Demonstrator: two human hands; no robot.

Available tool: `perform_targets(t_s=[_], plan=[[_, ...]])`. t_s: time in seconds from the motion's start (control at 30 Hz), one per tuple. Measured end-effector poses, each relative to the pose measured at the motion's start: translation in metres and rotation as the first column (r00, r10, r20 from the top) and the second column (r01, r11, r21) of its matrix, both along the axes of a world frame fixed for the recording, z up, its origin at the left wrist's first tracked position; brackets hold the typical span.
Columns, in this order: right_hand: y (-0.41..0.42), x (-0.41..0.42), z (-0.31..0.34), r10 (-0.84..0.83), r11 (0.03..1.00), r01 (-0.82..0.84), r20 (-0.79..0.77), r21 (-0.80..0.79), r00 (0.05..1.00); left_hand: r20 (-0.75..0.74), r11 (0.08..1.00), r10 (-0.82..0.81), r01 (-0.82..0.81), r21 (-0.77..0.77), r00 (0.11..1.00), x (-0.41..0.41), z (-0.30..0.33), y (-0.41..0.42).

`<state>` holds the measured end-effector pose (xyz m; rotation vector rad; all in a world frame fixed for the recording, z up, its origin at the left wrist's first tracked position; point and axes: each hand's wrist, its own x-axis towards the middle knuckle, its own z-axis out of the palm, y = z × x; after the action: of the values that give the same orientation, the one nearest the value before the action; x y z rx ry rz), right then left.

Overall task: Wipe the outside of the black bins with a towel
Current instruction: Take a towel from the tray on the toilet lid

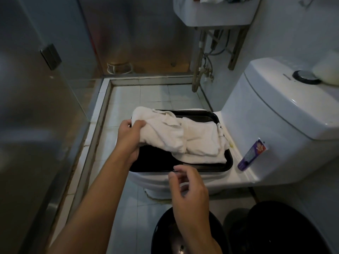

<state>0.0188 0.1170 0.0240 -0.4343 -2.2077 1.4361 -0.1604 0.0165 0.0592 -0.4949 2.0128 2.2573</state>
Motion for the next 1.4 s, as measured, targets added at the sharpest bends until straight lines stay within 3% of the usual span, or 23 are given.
perform_targets(t_s=[0.23, 0.33, 0.47, 0.57, 0.63, 0.77, 0.87, 0.97, 1.03, 1.07, 1.13, 1.2, 1.3, 1.4], plan=[[0.005, 0.005, 0.010, 0.013, 1.000, -0.013, -0.014, -0.006, 1.000, -0.059, 0.966, -0.012, 0.027, 0.255, 0.998, 0.021, 0.043, 0.013], [0.005, 0.008, 0.018, -0.070, 0.978, 0.093, -0.130, 0.184, 0.989, -0.102, 0.967, -0.012, 0.037, 0.250, 0.995, 0.038, 0.070, 0.014], [0.001, 0.014, 0.038, -0.134, 0.860, 0.318, -0.424, 0.400, 0.895, -0.204, 0.995, -0.035, 0.053, 0.082, 0.978, 0.076, 0.111, 0.020], [-0.003, 0.020, 0.056, -0.115, 0.780, 0.360, -0.448, 0.512, 0.887, -0.241, 0.996, -0.076, 0.064, -0.057, 0.968, 0.116, 0.124, 0.030], [-0.001, 0.024, 0.060, -0.057, 0.795, 0.273, -0.380, 0.542, 0.923, -0.217, 0.985, -0.098, 0.063, -0.162, 0.971, 0.137, 0.122, 0.035], [0.007, 0.037, 0.059, -0.032, 0.897, 0.145, -0.267, 0.417, 0.963, -0.133, 0.936, -0.152, 0.099, -0.337, 0.979, 0.170, 0.105, 0.039], [0.020, 0.054, 0.055, 0.006, 0.940, 0.076, -0.240, 0.334, 0.971, -0.200, 0.906, -0.271, 0.179, -0.383, 0.942, 0.192, 0.094, 0.038], [0.039, 0.074, 0.061, -0.125, 0.990, 0.119, -0.079, -0.076, 0.989, -0.221, 0.871, -0.397, 0.290, -0.397, 0.891, 0.201, 0.082, 0.032], [0.057, 0.085, 0.064, -0.198, 0.912, 0.198, 0.039, -0.360, 0.979, -0.208, 0.901, -0.365, 0.289, -0.323, 0.907, 0.208, 0.056, 0.029], [0.067, 0.089, 0.064, -0.231, 0.872, 0.239, 0.073, -0.428, 0.970, -0.192, 0.920, -0.324, 0.261, -0.294, 0.926, 0.215, 0.037, 0.027], [0.087, 0.098, 0.064, -0.231, 0.858, 0.279, 0.161, -0.430, 0.959, -0.143, 0.927, -0.261, 0.207, -0.313, 0.955, 0.237, -0.014, 0.025], [0.106, 0.106, 0.061, -0.181, 0.863, 0.267, 0.231, -0.428, 0.956, -0.048, 0.895, -0.295, 0.259, -0.363, 0.954, 0.264, -0.069, 0.026], [0.129, 0.113, 0.055, -0.141, 0.857, 0.280, 0.326, -0.432, 0.935, 0.134, 0.802, -0.480, 0.496, -0.334, 0.867, 0.296, -0.128, 0.036], [0.141, 0.114, 0.046, -0.128, 0.881, 0.297, 0.419, -0.367, 0.899, 0.214, 0.686, -0.615, 0.649, -0.330, 0.759, 0.309, -0.158, 0.053]])
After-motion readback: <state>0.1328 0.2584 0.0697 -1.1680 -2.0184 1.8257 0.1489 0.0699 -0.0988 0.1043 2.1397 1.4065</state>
